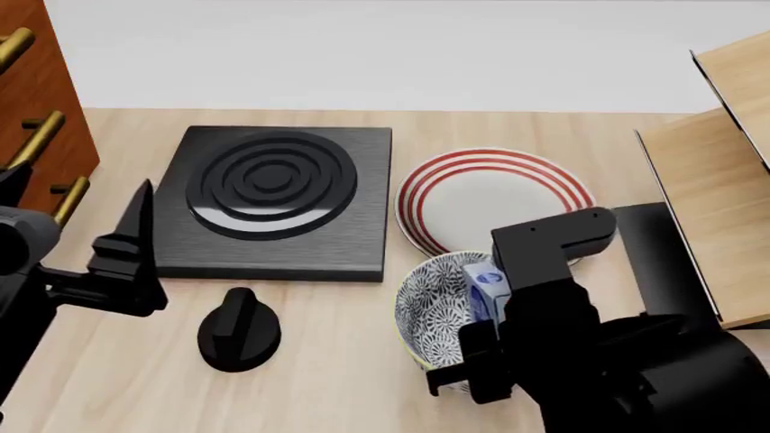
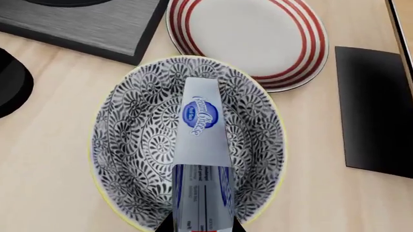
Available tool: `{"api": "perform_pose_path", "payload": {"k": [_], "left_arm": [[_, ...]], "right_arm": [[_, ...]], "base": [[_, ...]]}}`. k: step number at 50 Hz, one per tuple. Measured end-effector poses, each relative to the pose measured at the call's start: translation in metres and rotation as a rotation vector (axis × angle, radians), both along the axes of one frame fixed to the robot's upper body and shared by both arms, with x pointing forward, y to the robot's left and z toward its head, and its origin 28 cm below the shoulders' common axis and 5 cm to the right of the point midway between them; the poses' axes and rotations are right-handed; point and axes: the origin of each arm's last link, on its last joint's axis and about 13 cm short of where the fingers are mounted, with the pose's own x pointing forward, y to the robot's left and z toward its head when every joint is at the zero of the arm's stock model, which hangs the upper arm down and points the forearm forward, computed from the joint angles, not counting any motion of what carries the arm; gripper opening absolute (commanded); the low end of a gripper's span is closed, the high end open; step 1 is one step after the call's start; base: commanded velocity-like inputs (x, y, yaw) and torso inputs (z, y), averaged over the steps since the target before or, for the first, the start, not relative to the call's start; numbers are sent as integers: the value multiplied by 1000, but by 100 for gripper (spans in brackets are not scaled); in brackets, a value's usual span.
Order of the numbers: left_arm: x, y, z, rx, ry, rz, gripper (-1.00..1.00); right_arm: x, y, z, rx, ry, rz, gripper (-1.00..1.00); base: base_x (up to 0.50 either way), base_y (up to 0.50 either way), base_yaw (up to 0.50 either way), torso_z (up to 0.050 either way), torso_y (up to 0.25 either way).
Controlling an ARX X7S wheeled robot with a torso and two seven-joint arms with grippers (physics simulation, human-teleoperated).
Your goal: Pick up the cream cheese and put it in the bowl.
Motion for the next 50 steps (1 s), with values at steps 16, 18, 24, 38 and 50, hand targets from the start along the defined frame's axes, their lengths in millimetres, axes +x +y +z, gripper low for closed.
{"api": "perform_pose_path", "payload": {"k": [16, 18, 24, 38, 50], "left_arm": [[-1, 1, -1, 4, 2, 3, 100], [-1, 0, -1, 4, 1, 2, 100], [-1, 0, -2, 7, 2, 1, 100], [-2, 0, -2, 9, 2, 1, 100], [-3, 0, -2, 11, 1, 0, 100]], "right_arm": [[5, 5, -8, -9, 25, 13, -100], [5, 6, -9, -10, 26, 15, -100], [5, 7, -9, -10, 29, 19, -100], [5, 7, -8, -13, 27, 18, -100], [5, 6, -4, -21, 12, 12, 100]], "base": [[0, 0, 0, 0, 1], [0, 0, 0, 0, 0], [0, 0, 0, 0, 2], [0, 0, 0, 1, 0], [0, 0, 0, 0, 1]]}}
